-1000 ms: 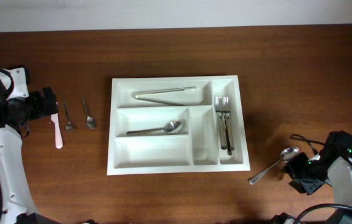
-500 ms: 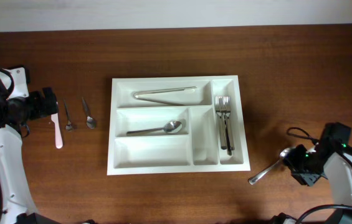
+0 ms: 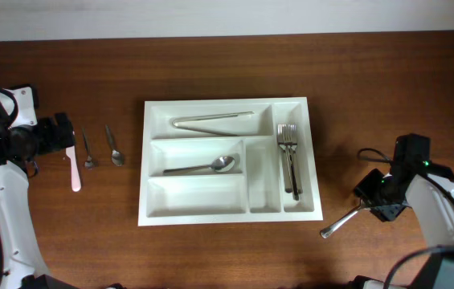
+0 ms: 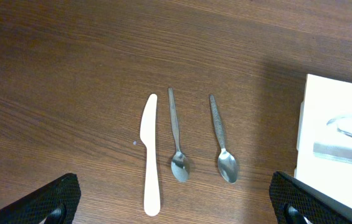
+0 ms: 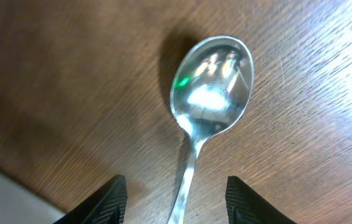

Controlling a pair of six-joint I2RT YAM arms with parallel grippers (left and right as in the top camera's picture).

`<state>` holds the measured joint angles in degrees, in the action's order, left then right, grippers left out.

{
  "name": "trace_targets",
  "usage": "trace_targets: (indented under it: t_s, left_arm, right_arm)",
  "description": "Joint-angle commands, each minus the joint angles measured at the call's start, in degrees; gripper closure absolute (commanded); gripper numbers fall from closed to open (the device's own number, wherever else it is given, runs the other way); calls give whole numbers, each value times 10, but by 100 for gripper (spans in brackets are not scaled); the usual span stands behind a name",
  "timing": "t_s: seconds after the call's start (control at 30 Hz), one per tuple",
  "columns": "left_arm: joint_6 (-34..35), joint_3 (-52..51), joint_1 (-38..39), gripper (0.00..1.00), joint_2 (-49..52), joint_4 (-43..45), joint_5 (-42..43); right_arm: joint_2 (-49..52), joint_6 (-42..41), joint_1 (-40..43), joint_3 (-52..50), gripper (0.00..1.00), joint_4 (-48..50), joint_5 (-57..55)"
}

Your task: Pack container

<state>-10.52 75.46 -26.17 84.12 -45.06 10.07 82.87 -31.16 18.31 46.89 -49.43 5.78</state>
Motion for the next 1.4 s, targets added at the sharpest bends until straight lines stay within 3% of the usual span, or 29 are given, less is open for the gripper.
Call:
trace_targets:
  t_s: [0.0,0.13,0.2,0.47,1.1,1.3,1.37]
  left_arm:
    - [-7,10,-2,1,-4,0,0]
    - [-7,10,-2,1,-4,0,0]
    - [-7,10,-2,1,-4,0,0]
    - [-7,10,-2,1,-4,0,0]
    - [-7,10,-2,1,-4,0,0]
    - [-7,10,-2,1,-4,0,0]
    - [-7,10,-2,1,-4,0,0]
  right_arm:
    - [23,-39,-7,6,49,8,-17]
    - [36,-39,-11,6,50,19,-42]
    - [39,-39,-20,5,55,23,-49]
    - [48,-89,-82,3,49,34,-95]
    - [52,-142,-82,-69,49,83,-95]
    - [52,-142,-82,-70,74,84,-95]
    - [52,-142,-82,-70,76,84,-96]
